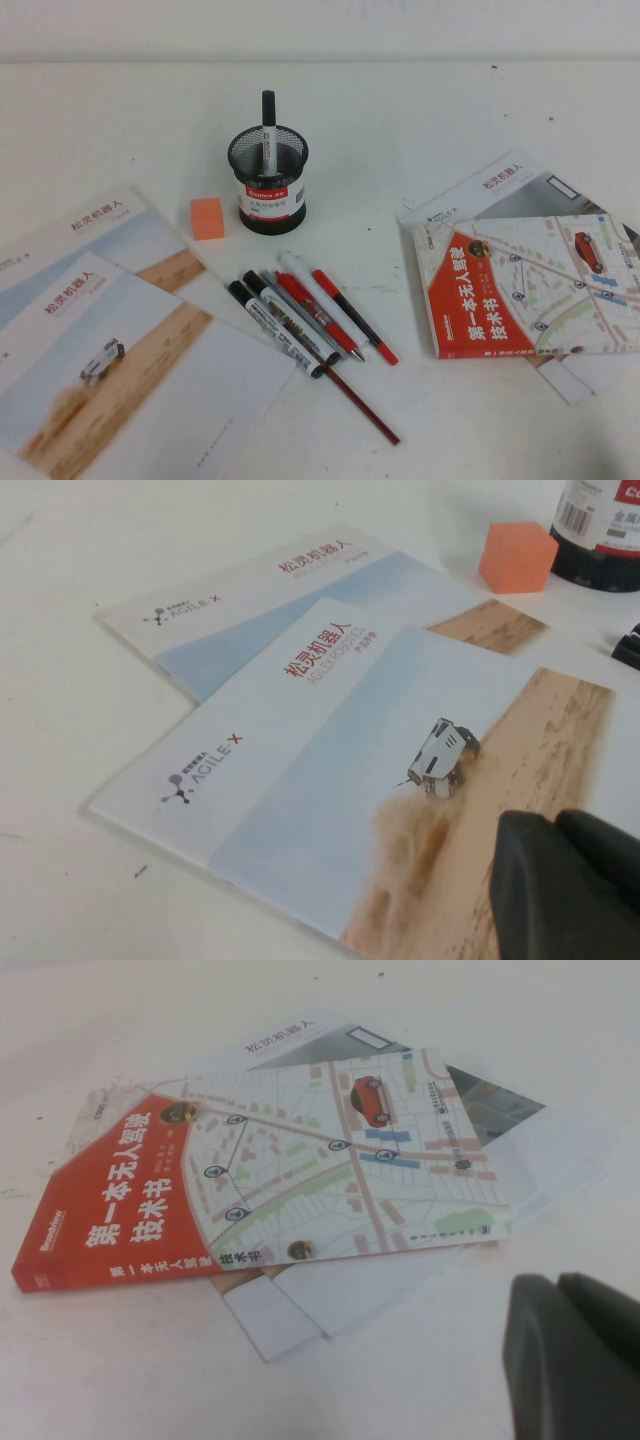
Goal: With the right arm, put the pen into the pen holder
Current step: Pick up the pen on the table
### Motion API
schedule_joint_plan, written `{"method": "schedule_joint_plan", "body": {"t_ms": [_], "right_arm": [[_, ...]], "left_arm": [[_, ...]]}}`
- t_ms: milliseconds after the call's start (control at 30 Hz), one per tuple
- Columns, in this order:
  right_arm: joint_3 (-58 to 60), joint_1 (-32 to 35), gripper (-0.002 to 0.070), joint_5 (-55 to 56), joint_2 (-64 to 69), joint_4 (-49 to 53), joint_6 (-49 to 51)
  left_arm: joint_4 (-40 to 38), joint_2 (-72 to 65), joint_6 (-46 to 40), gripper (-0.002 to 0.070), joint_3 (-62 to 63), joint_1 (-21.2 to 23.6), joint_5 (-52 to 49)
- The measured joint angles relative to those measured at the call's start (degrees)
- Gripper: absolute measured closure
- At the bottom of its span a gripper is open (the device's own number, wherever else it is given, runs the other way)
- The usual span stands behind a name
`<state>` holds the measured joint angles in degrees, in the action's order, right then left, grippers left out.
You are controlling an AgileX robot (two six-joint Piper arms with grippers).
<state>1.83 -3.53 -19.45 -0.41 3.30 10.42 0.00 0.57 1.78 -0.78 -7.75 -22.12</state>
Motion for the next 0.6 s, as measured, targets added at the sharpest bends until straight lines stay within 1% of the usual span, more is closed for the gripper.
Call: {"method": "schedule_joint_plan", "body": {"t_ms": [133,200,300,367,500,600], "right_arm": [[0.0,0.0,0.0696,0.0,0.0,-0.1,0.0],[0.0,0.0,0.0696,0.2,0.0,-1.8,0.0],[0.0,0.0,0.0696,2.4,0.0,-9.6,0.0],[0.0,0.0,0.0696,4.9,0.0,-19.5,0.0],[0.0,0.0,0.0696,8.4,0.0,-44.7,0.1],[0.0,0.0,0.0696,10.2,0.0,-53.8,0.1]], "left_arm": [[0.0,0.0,0.0,0.0676,0.0,0.0,0.0],[0.0,0.0,0.0,0.0676,0.0,0.0,0.0],[0.0,0.0,0.0,0.0676,0.0,0.0,0.0],[0.0,0.0,0.0,0.0676,0.0,0.0,0.0],[0.0,0.0,0.0,0.0676,0.0,0.0,0.0],[0.0,0.0,0.0,0.0676,0.0,0.0,0.0]]}}
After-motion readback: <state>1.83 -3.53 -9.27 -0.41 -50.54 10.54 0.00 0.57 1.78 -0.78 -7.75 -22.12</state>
